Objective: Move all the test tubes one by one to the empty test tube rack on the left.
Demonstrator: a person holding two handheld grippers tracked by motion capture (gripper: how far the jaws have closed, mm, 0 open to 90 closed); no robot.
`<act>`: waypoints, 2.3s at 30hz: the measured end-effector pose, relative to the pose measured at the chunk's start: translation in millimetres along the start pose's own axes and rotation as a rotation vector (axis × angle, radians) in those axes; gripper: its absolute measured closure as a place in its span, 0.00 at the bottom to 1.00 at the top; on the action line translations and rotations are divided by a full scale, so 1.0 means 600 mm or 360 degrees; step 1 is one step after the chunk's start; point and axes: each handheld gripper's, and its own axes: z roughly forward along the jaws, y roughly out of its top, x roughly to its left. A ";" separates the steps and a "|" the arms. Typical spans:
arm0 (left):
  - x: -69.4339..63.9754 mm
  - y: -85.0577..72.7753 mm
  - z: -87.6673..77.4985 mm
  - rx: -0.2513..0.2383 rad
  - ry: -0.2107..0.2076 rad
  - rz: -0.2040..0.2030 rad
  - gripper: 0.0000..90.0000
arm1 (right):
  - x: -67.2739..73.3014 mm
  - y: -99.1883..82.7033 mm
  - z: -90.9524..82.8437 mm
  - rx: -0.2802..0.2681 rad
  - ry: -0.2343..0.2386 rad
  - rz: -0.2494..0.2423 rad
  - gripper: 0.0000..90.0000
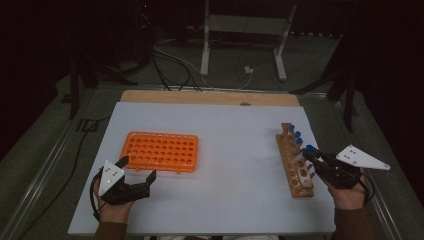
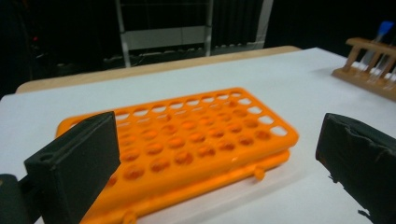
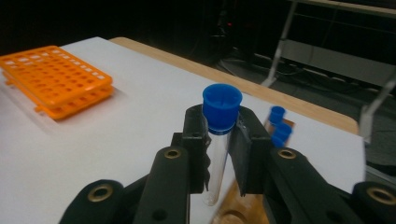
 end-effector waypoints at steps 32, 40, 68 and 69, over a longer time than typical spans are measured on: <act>-0.125 0.077 0.135 0.0009 -0.0365 0.0130 0.02 | 0.084 0.022 0.129 0.0069 0.0375 0.0001 0.85; -0.151 0.081 0.165 0.0043 -0.0430 0.0148 0.06 | 0.116 0.038 0.158 0.0098 0.0450 -0.0024 0.85; -0.220 0.075 0.215 0.0120 -0.0687 0.0271 0.74 | 0.189 0.060 0.222 0.0140 0.0616 -0.0042 0.85; -0.221 0.073 0.216 0.0125 -0.0688 0.0277 0.76 | 0.190 0.059 0.222 0.0137 0.0616 -0.0044 0.85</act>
